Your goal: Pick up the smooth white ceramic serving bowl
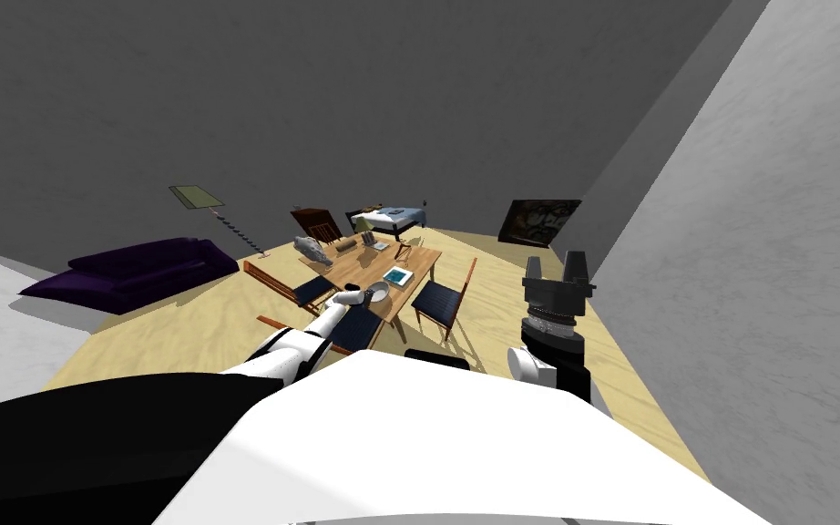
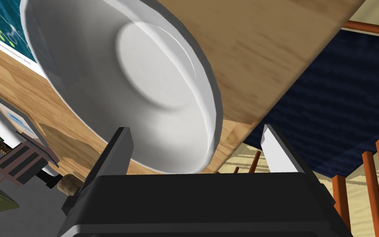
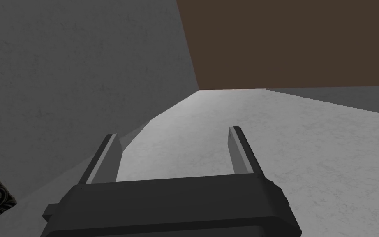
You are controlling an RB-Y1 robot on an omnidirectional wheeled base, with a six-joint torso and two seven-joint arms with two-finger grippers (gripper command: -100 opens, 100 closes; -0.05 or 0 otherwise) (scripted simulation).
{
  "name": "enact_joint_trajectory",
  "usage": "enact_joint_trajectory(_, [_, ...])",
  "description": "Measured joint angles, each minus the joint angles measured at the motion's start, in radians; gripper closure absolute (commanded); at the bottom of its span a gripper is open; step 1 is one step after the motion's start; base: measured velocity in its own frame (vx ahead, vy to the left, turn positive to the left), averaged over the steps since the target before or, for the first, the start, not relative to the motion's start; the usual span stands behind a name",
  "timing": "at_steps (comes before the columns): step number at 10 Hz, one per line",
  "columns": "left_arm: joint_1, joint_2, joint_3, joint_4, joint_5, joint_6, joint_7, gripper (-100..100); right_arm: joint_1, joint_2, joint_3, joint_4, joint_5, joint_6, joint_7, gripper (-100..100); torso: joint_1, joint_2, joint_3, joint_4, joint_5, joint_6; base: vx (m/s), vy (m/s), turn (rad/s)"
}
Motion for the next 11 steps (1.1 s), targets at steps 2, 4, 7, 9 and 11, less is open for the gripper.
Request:
enact_joint_trajectory(2, [0.0, -0.014, 0.001, 0.024, -0.008, -0.026, -0.004, 100, 0.0, 0.0, 0.0, 0.0, 0.0, 0.0, 0.0, 0, 0.0, 0.0, 0.0, 0.0, 0.0, 0.0, 0.012, 0.014, -0.006])
enact_joint_trajectory(4, [0.001, -0.013, 0.001, 0.024, -0.008, -0.024, -0.004, 100, 0.0, 0.0, 0.0, 0.0, 0.0, 0.0, 0.0, 0, -0.002, 0.001, 0.001, 0.001, -0.001, 0.001, 0.0, 0.002, -0.001])
enact_joint_trajectory(7, [0.0, -0.014, 0.001, 0.024, -0.008, -0.024, -0.004, 0, 0.0, 0.0, 0.0, 0.0, 0.0, 0.0, 0.0, 0, -0.002, 0.002, 0.002, 0.001, -0.001, 0.0, 0.0, 0.0, 0.0])
enact_joint_trajectory(9, [-0.001, -0.006, 0.0, 0.013, -0.003, -0.015, -0.003, 100, 0.0, 0.0, 0.0, 0.0, 0.0, 0.0, 0.0, 0, -0.005, 0.004, 0.003, 0.002, -0.002, -0.001, -0.035, -0.046, 0.051])
enact_joint_trajectory(11, [-0.004, 0.007, -0.001, 0.004, 0.012, 0.001, -0.01, 0, 0.0, 0.0, 0.0, 0.0, 0.0, 0.0, 0.0, 0, -0.005, 0.006, 0.004, 0.003, -0.002, 0.0, -0.01, -0.011, 0.007])
